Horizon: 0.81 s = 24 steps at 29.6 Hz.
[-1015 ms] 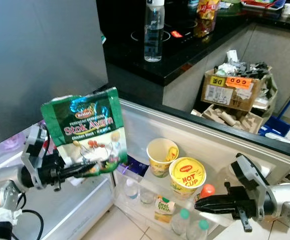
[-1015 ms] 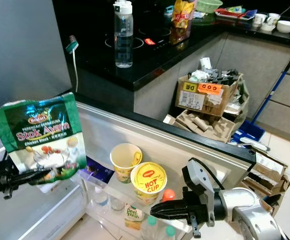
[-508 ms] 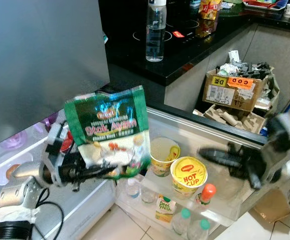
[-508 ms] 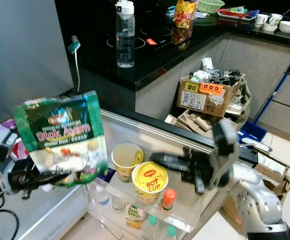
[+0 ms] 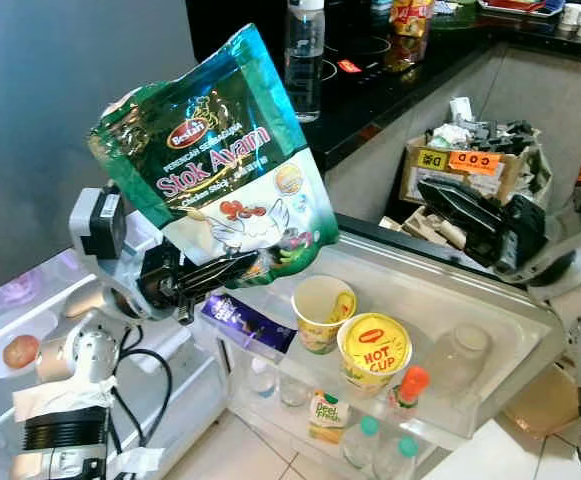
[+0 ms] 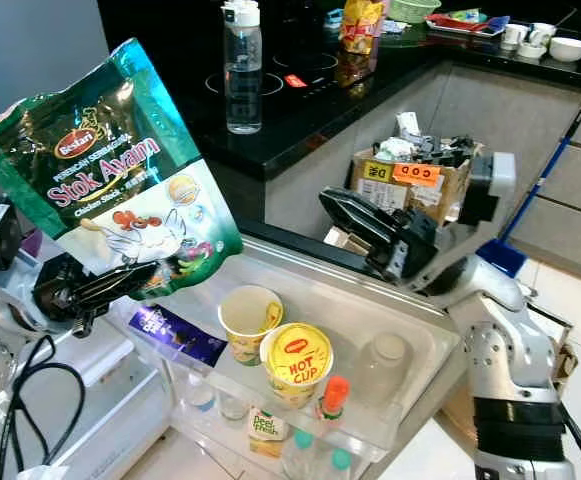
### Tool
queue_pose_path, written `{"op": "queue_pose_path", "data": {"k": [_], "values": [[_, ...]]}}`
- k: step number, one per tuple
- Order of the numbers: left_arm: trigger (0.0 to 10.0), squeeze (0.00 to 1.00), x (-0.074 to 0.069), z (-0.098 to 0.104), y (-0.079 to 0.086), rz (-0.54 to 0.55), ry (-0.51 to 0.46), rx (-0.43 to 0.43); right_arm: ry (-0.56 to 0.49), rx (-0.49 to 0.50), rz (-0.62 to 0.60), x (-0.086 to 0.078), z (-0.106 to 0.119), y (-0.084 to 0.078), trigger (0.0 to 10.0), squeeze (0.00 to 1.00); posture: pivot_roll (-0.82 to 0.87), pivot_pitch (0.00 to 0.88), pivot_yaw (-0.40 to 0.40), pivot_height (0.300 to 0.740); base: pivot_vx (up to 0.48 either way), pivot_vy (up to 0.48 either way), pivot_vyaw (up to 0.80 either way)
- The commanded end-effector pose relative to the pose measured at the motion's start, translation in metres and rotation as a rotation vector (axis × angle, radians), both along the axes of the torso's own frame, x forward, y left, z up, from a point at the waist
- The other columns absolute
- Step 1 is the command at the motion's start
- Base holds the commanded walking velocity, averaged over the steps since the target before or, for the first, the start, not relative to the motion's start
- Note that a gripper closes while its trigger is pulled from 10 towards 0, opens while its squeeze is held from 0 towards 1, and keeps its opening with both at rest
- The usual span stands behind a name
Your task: Restocking fridge
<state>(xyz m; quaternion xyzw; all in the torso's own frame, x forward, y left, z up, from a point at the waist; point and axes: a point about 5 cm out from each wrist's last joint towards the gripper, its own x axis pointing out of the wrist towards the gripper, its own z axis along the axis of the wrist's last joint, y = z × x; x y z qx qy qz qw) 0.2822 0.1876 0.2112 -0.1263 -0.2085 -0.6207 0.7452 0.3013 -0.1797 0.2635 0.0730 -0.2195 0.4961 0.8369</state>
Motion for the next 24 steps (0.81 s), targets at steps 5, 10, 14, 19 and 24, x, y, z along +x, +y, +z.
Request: {"op": "queue_pose_path", "data": {"k": [5, 10, 14, 19, 24], "values": [[10.0, 0.00, 0.007, 0.008, -0.020, -0.033, -0.033, -0.039, -0.037, 0.005, -0.015, 0.007, 0.011, 0.006, 10.0, 1.00, -0.09, 0.000, -0.032, 0.740, 0.000, 0.000, 0.00], [10.0, 0.00, 0.011, 0.011, -0.026, -0.041, -0.044, -0.036, -0.047, 0.055, -0.029, 0.016, 0.019, 0.014, 10.0, 1.00, -0.09, 0.000, -0.031, 0.740, 0.000, 0.000, 0.00], [10.0, 0.00, 0.013, 0.013, -0.025, -0.031, -0.047, -0.042, -0.044, 0.125, -0.058, 0.023, 0.025, 0.018, 10.0, 1.00, -0.09, 0.000, -0.031, 0.740, 0.000, 0.000, 0.00], [10.0, 0.00, 0.012, 0.014, -0.025, -0.040, -0.053, -0.048, -0.036, 0.134, -0.001, 0.021, 0.026, 0.027, 10.0, 1.00, -0.09, 0.000, -0.032, 0.740, 0.000, 0.000, 0.00], [10.0, 0.00, 0.009, 0.014, -0.026, -0.076, -0.058, -0.040, 0.005, 0.057, 0.103, 0.014, 0.017, 0.039, 10.0, 1.00, -0.09, 0.000, -0.031, 0.740, 0.000, 0.000, 0.00]]}}
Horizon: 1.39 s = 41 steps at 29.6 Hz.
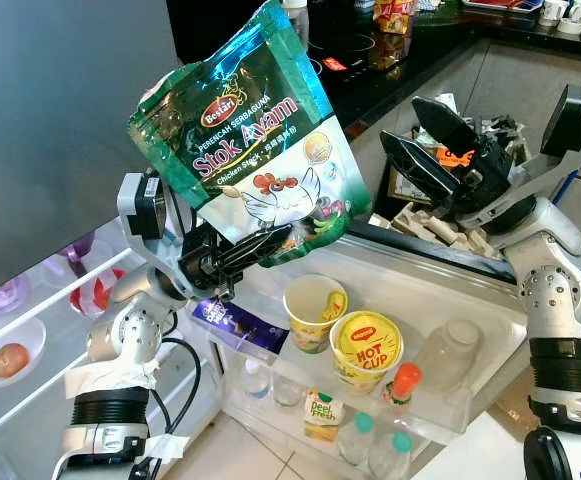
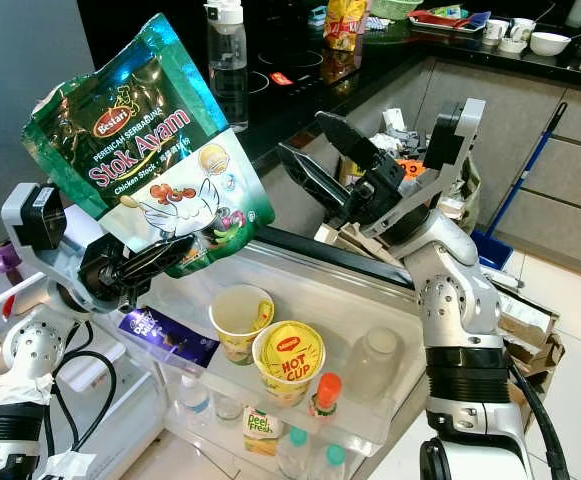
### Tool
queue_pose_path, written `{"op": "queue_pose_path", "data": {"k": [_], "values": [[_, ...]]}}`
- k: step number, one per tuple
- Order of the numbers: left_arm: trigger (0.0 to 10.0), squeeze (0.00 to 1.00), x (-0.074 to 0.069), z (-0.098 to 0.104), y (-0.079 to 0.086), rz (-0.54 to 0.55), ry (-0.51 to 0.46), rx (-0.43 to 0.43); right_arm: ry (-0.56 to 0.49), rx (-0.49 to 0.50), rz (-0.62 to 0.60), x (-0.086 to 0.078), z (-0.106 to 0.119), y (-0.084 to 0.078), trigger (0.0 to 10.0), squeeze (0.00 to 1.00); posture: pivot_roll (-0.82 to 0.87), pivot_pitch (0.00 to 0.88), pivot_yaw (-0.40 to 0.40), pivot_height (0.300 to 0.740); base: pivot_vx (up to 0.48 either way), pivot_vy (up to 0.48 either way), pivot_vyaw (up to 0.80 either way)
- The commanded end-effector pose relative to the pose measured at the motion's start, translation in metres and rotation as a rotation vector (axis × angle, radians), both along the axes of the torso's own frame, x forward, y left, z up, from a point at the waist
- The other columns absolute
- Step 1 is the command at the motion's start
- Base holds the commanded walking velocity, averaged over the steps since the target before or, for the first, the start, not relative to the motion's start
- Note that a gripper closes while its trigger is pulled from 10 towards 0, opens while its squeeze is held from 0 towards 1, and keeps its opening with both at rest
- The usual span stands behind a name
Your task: Restocking fridge
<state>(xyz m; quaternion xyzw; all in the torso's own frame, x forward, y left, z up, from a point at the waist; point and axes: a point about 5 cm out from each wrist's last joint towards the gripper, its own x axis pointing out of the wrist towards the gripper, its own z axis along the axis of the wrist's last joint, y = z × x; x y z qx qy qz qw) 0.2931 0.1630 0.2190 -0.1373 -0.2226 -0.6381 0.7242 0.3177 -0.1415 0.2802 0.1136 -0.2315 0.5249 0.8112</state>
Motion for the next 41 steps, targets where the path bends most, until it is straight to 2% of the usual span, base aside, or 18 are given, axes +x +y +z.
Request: {"op": "queue_pose_path", "data": {"k": [1, 3, 5, 7, 8, 9, 10, 14, 17, 24, 27, 28, 29, 30, 36, 41], "values": [[10.0, 0.00, -0.004, 0.006, -0.003, -0.046, -0.038, -0.002, 0.021, -0.002, 0.053, -0.004, -0.002, 0.003, 10.0, 1.00, -0.09, 0.000, -0.030, 0.740, 0.000, 0.000, 0.00], [10.0, 0.00, -0.008, 0.004, -0.005, -0.094, -0.033, 0.012, 0.019, 0.005, 0.201, -0.021, -0.005, 0.006, 10.0, 1.00, -0.09, 0.000, -0.028, 0.740, 0.000, 0.000, 0.00], [10.0, 0.00, -0.012, 0.002, -0.005, -0.134, -0.029, 0.025, 0.018, -0.010, 0.244, -0.027, -0.006, 0.008, 10.0, 1.00, -0.09, 0.000, -0.028, 0.740, 0.000, 0.000, 0.00], [10.0, 0.00, -0.016, 0.002, -0.005, -0.171, -0.024, 0.031, 0.037, -0.018, 0.232, -0.026, -0.009, 0.008, 10.0, 1.00, -0.09, 0.000, -0.027, 0.740, 0.000, 0.000, 0.00], [10.0, 0.00, -0.018, 0.001, -0.006, -0.190, -0.020, 0.037, 0.045, -0.020, 0.238, -0.026, -0.010, 0.009, 10.0, 0.61, -0.09, 0.000, -0.027, 0.740, 0.000, 0.000, 0.00], [10.0, 0.00, -0.019, 0.001, -0.006, -0.203, -0.017, 0.041, 0.050, -0.021, 0.243, -0.026, -0.011, 0.009, 10.0, 0.03, -0.09, 0.000, -0.027, 0.740, 0.000, 0.000, 0.00], [10.0, 0.00, -0.020, 0.001, -0.007, -0.213, -0.014, 0.049, 0.053, -0.028, 0.257, -0.027, -0.011, 0.010, 10.0, 0.00, -0.09, 0.000, -0.027, 0.740, 0.000, 0.000, 0.00], [10.0, 0.00, -0.022, -0.001, -0.008, -0.229, -0.008, 0.059, 0.060, -0.052, 0.290, -0.030, -0.014, 0.011, 10.0, 0.00, -0.09, 0.000, -0.028, 0.740, 0.000, 0.000, 0.00], [10.0, 0.00, -0.026, -0.002, -0.014, -0.268, -0.006, 0.061, 0.093, -0.162, 0.295, -0.032, -0.025, 0.015, 10.0, 0.00, -0.09, 0.000, -0.030, 0.740, 0.000, 0.000, 0.00], [10.0, 0.00, -0.029, -0.004, -0.020, -0.304, 0.011, 0.063, 0.095, -0.191, 0.394, -0.046, -0.029, 0.015, 10.0, 0.00, -0.09, 0.000, -0.030, 0.740, 0.000, 0.000, 0.00], [10.0, 0.00, -0.030, -0.005, -0.022, -0.314, 0.015, 0.067, 0.095, -0.199, 0.381, -0.045, -0.029, 0.015, 10.0, 0.00, -0.09, 0.000, -0.029, 0.740, 0.000, 0.000, 0.00], [10.0, 0.00, -0.032, -0.006, -0.024, -0.324, 0.020, 0.075, 0.097, -0.202, 0.375, -0.044, -0.029, 0.015, 8.2, 0.00, -0.09, 0.000, -0.029, 0.740, 0.000, 0.000, 0.00], [10.0, 0.00, -0.032, -0.007, -0.025, -0.326, 0.021, 0.078, 0.096, -0.202, 0.377, -0.044, -0.029, 0.016, 8.2, 0.00, -0.09, 0.000, -0.029, 0.740, 0.000, 0.000, 0.00], [10.0, 0.00, -0.033, -0.007, -0.025, -0.330, 0.023, 0.081, 0.093, -0.201, 0.371, -0.043, -0.028, 0.016, 0.0, 0.00, -0.09, 0.000, -0.030, 0.740, 0.000, 0.000, 0.00], [10.0, 0.00, -0.034, -0.007, -0.026, -0.337, 0.027, 0.087, 0.089, -0.203, 0.376, -0.044, -0.028, 0.016, 0.0, 0.00, -0.09, 0.000, -0.028, 0.740, 0.000, 0.000, 0.00], [10.0, 0.00, -0.032, -0.015, -0.031, -0.326, 0.052, 0.142, 0.085, -0.192, 0.372, -0.044, -0.027, 0.014, 0.0, 0.00, -0.09, 0.000, -0.026, 0.740, 0.000, 0.000, 0.00]]}}
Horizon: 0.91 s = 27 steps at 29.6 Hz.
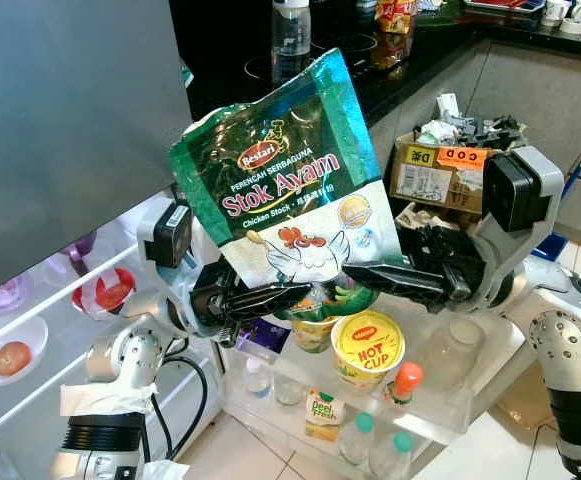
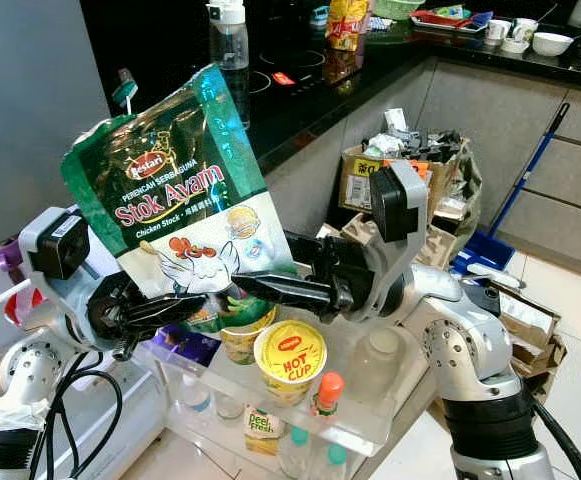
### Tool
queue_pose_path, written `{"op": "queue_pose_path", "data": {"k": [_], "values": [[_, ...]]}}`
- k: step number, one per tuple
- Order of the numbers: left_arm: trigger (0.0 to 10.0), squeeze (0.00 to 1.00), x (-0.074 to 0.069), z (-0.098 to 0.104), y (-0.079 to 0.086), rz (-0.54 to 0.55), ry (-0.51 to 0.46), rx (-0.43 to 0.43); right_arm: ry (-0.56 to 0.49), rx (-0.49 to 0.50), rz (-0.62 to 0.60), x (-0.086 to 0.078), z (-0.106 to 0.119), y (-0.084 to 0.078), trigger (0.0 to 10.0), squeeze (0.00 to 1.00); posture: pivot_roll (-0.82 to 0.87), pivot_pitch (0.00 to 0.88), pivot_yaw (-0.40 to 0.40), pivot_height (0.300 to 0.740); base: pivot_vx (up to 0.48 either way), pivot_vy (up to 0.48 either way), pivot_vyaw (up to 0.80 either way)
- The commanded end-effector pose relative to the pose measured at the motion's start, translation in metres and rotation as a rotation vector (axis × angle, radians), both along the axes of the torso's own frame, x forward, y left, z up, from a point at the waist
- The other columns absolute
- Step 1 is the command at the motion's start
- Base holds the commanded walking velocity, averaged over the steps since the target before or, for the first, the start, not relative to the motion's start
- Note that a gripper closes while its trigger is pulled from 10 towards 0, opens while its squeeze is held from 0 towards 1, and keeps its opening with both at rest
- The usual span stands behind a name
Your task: Restocking fridge
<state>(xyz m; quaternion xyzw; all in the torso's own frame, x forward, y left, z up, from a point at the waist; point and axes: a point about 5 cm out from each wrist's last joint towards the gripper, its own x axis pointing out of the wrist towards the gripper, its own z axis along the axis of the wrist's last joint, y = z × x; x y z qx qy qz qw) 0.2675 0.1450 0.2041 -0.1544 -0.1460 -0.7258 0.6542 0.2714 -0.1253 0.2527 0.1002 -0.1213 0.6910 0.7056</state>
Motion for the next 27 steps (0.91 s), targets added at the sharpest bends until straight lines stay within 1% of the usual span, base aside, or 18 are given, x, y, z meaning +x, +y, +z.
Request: {"op": "queue_pose_path", "data": {"k": [1, 11, 12, 13, 14, 15, 17, 18, 19, 20, 21, 22, 23, 24, 25, 26, 27], "values": [[10.0, 0.00, -0.007, 0.000, -0.013, -0.080, -0.026, 0.044, 0.004, 0.000, -0.033, 0.002, 0.001, -0.002, 0.0, 0.00, -0.09, 0.000, -0.026, 0.740, 0.000, 0.000, 0.00], [10.0, 0.00, -0.004, 0.000, -0.010, -0.058, -0.003, 0.050, 0.004, 0.007, -0.040, 0.003, 0.000, -0.004, 0.0, 0.00, -0.09, 0.000, -0.028, 0.740, 0.000, 0.000, 0.00], [10.0, 0.00, -0.001, 0.000, -0.009, -0.037, 0.015, 0.043, 0.003, 0.008, -0.042, 0.003, 0.000, -0.004, 0.0, 0.00, -0.09, 0.000, -0.028, 0.740, 0.000, 0.000, 0.00], [10.0, 0.86, 0.002, 0.001, -0.008, -0.024, 0.032, 0.036, 0.004, 0.008, -0.048, 0.004, 0.000, -0.005, 0.0, 0.00, -0.09, 0.000, -0.028, 0.740, 0.000, 0.000, 0.00], [10.0, 0.86, 0.002, 0.001, -0.008, -0.024, 0.032, 0.036, 0.004, 0.008, -0.048, 0.004, 0.000, -0.005, 0.0, 0.00, -0.09, 0.000, -0.028, 0.740, 0.000, 0.000, 0.00], [10.0, 1.00, 0.004, 0.002, -0.007, -0.016, 0.043, 0.031, 0.004, 0.007, -0.052, 0.005, -0.001, -0.006, 0.0, 0.00, -0.09, 0.000, -0.028, 0.740, 0.000, 0.000, 0.00], [10.0, 1.00, 0.006, 0.008, 0.003, 0.017, 0.033, 0.003, 0.004, 0.011, -0.069, 0.006, -0.001, -0.009, 0.0, 0.00, -0.09, 0.000, -0.026, 0.740, 0.000, 0.000, 0.00], [10.0, 1.00, 0.006, 0.008, 0.003, 0.017, 0.033, 0.003, 0.004, 0.011, -0.069, 0.006, -0.001, -0.009, 0.0, 0.00, -0.09, 0.000, -0.026, 0.740, 0.000, 0.000, 0.00], [10.0, 1.00, 0.006, 0.011, 0.010, 0.030, 0.023, -0.012, 0.003, 0.015, -0.076, 0.006, 0.000, -0.011, 0.0, 0.00, -0.09, 0.000, -0.027, 0.740, 0.000, 0.000, 0.00], [10.0, 1.00, 0.006, 0.011, 0.010, 0.030, 0.023, -0.012, 0.003, 0.015, -0.076, 0.006, 0.000, -0.011, 0.0, 0.00, -0.09, 0.000, -0.027, 0.740, 0.000, 0.000, 0.00], [10.0, 1.00, 0.006, 0.014, 0.017, 0.049, 0.015, -0.028, 0.001, 0.019, -0.081, 0.006, 0.000, -0.013, 0.0, 0.00, -0.09, 0.000, -0.026, 0.740, 0.000, 0.000, 0.00], [10.0, 1.00, 0.006, 0.014, 0.017, 0.049, 0.015, -0.028, 0.001, 0.019, -0.081, 0.006, 0.000, -0.013, 0.0, 0.00, -0.09, 0.000, -0.026, 0.740, 0.000, 0.000, 0.00], [10.0, 1.00, 0.006, 0.016, 0.025, 0.065, 0.007, -0.042, -0.001, 0.024, -0.083, 0.006, 0.001, -0.015, 0.0, 0.00, -0.09, 0.000, -0.026, 0.740, 0.000, 0.000, 0.00], [10.0, 1.00, 0.006, 0.016, 0.025, 0.065, 0.007, -0.042, -0.001, 0.024, -0.083, 0.006, 0.001, -0.015, 0.0, 0.00, -0.09, 0.000, -0.026, 0.740, 0.000, 0.000, 0.00], [10.0, 1.00, 0.006, 0.019, 0.033, 0.086, -0.003, -0.060, -0.003, 0.029, -0.079, 0.005, 0.002, -0.018, 0.0, 0.00, -0.09, 0.000, -0.026, 0.740, 0.000, 0.000, 0.00], [10.0, 1.00, 0.006, 0.019, 0.033, 0.086, -0.003, -0.060, -0.003, 0.029, -0.079, 0.005, 0.002, -0.018, 0.0, 0.00, -0.09, 0.000, -0.026, 0.740, 0.000, 0.000, 0.00], [10.0, 1.00, 0.006, 0.025, 0.048, 0.136, -0.016, -0.099, -0.007, 0.038, -0.065, 0.001, 0.003, -0.027, 0.0, 0.00, -0.09, 0.000, -0.027, 0.740, 0.000, 0.000, 0.00]]}}
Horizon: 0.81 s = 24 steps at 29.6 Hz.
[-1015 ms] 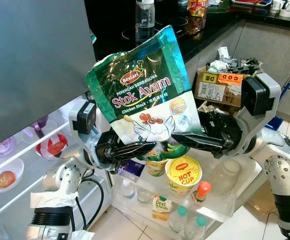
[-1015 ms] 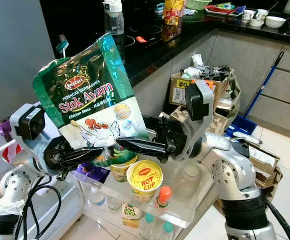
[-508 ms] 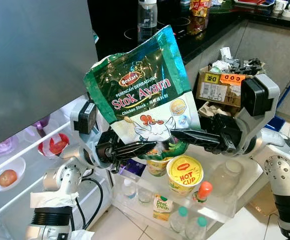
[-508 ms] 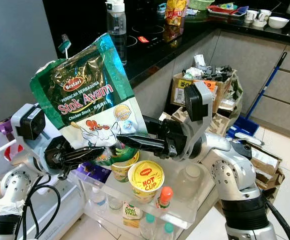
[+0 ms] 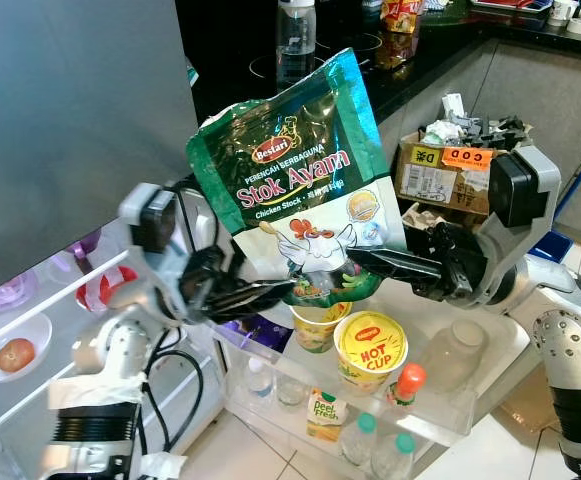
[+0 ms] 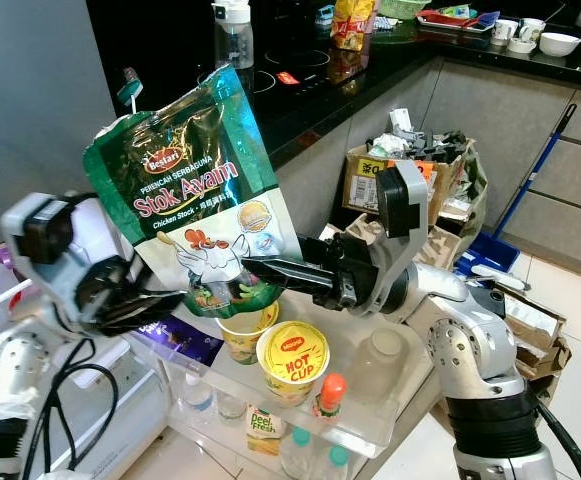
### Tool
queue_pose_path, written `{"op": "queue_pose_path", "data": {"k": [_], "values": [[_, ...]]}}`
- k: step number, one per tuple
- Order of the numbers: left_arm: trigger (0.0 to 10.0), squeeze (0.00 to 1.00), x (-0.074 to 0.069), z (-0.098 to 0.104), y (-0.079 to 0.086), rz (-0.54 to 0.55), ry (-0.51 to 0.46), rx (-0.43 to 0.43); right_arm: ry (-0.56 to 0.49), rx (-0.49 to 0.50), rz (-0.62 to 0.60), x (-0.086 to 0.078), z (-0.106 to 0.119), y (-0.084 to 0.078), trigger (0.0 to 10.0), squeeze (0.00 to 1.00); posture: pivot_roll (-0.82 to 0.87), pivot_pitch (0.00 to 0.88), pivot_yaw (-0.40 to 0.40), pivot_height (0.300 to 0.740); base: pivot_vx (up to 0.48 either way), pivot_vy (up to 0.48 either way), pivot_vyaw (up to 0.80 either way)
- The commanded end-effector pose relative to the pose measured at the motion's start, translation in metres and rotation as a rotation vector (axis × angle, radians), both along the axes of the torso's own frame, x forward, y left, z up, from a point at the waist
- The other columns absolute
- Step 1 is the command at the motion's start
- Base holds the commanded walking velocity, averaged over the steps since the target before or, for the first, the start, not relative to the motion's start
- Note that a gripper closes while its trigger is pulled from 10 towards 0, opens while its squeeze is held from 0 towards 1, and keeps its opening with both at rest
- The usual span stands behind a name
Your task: Restocking fridge
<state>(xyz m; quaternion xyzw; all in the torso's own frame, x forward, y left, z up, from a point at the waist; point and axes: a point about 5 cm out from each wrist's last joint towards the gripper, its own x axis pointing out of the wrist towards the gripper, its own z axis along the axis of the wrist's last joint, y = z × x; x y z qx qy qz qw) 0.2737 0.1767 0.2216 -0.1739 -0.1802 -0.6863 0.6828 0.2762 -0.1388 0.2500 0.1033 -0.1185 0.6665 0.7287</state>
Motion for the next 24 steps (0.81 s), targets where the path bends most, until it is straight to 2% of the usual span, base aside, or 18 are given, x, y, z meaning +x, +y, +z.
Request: {"op": "queue_pose_path", "data": {"k": [1, 2, 6, 10, 13, 21, 23, 24], "values": [[10.0, 1.00, 0.000, 0.008, 0.017, 0.038, -0.019, -0.020, -0.026, 0.035, 0.000, -0.004, 0.005, -0.014, 0.0, 0.00, -0.09, 0.000, -0.027, 0.740, 0.000, 0.000, 0.00], [10.0, 1.00, 0.000, 0.008, 0.017, 0.038, -0.019, -0.020, -0.026, 0.035, 0.000, -0.004, 0.005, -0.014, 0.0, 0.00, -0.09, 0.000, -0.027, 0.740, 0.000, 0.000, 0.00], [10.0, 1.00, -0.002, 0.021, 0.041, 0.108, -0.046, -0.101, -0.023, 0.023, 0.034, -0.015, 0.005, -0.031, 0.0, 0.00, -0.08, 0.000, -0.024, 0.740, 0.000, 0.000, 0.00], [10.0, 1.00, -0.002, 0.029, 0.050, 0.131, -0.062, -0.161, -0.007, -0.012, 0.060, -0.020, 0.000, -0.033, 0.0, 0.00, -0.08, 0.000, -0.025, 0.740, 0.000, 0.000, 0.00], [10.0, 1.00, -0.003, 0.030, 0.049, 0.121, -0.063, -0.180, -0.001, -0.017, 0.069, -0.021, -0.002, -0.032, 0.0, 0.00, -0.08, 0.000, -0.025, 0.740, 0.000, 0.000, 0.00], [10.0, 1.00, -0.007, 0.028, 0.025, -0.032, -0.001, -0.180, -0.006, -0.024, 0.121, -0.023, -0.002, -0.023, 0.0, 0.00, -0.09, 0.000, -0.022, 0.740, 0.000, 0.000, 0.00], [10.0, 1.00, -0.007, 0.027, 0.023, -0.042, 0.006, -0.173, -0.007, -0.023, 0.124, -0.024, -0.001, -0.022, 0.0, 0.00, -0.09, 0.000, -0.022, 0.740, 0.000, 0.000, 0.00], [10.0, 0.69, -0.007, 0.026, 0.020, -0.048, 0.018, -0.175, -0.008, -0.020, 0.129, -0.024, -0.001, -0.021, 0.0, 0.00, -0.09, 0.000, -0.022, 0.740, 0.000, 0.000, 0.00]]}}
